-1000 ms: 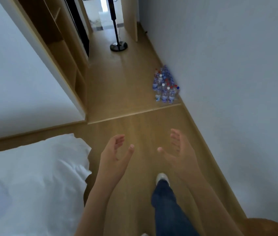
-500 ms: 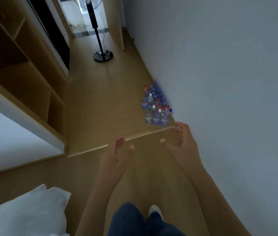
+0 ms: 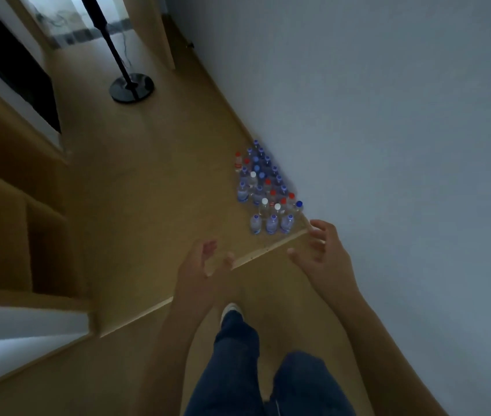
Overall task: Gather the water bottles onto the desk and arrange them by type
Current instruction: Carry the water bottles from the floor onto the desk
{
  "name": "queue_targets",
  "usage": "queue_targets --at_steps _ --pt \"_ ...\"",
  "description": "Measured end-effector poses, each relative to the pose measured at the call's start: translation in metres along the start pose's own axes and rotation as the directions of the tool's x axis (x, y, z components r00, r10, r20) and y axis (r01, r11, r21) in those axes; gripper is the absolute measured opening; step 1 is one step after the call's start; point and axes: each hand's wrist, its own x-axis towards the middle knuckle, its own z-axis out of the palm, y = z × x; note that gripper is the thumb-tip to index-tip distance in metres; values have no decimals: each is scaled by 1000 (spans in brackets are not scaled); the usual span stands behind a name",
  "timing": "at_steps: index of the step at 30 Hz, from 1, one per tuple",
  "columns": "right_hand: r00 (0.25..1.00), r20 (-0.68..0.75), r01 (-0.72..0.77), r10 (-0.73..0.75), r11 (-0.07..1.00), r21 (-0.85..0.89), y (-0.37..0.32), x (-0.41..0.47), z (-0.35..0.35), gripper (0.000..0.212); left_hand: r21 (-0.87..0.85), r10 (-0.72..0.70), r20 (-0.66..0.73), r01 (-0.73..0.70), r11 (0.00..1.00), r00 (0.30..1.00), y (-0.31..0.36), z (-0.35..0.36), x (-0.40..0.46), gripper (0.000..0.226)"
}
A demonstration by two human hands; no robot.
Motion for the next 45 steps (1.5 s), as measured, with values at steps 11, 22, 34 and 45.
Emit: queue_targets --at_steps 11,22,34,45 --pt "959 -69 -272 275 961 52 5 134 45 69 106 -93 151 78 991 984 -15 14 186 35" --pt "883 -92 -449 460 886 114 120 320 107 61 196 -310 190 273 942 932 -128 110 348 35" --pt "787 -91 -593 610 788 165 314 461 214 58 402 -336 272 211 891 902 -304 218 506 46" --pt "808 -142 -534 573 812 238 506 533 306 80 478 -227 382 19 878 896 -478 304 579 73"
